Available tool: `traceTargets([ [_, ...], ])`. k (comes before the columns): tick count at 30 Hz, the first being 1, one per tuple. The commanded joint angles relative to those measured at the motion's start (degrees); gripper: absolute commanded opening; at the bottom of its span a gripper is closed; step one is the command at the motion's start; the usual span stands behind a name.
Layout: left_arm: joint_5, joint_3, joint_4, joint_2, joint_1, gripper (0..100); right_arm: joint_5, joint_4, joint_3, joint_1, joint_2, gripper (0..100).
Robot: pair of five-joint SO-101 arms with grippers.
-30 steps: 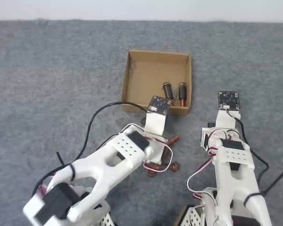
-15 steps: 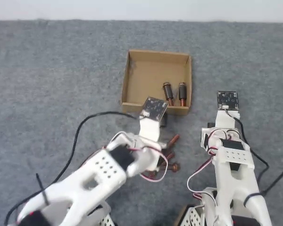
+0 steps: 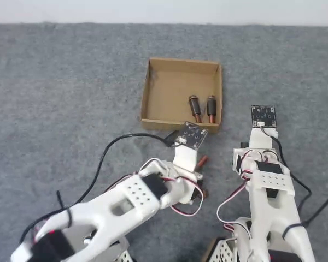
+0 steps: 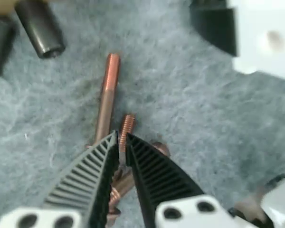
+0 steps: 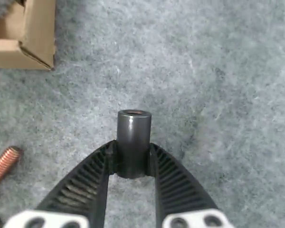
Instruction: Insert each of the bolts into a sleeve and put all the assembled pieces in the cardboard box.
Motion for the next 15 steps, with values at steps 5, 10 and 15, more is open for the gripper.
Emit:
traceTargets([
  [5, 0.97, -7.25, -1.58, 10.37, 0.18, 3, 0.88, -0.66, -0.35, 0.31, -2.51, 0.6],
  [10, 0.97, -10.59, -1.41, 16.97, -0.35, 3, 0.79, -0.57, -0.35, 0.31, -2.51, 0.6],
  [15, 1.23, -19.47, 7.21, 25.67, -2.46, 3, 0.79, -0.57, -0.35, 0.31, -2.51, 0.6],
])
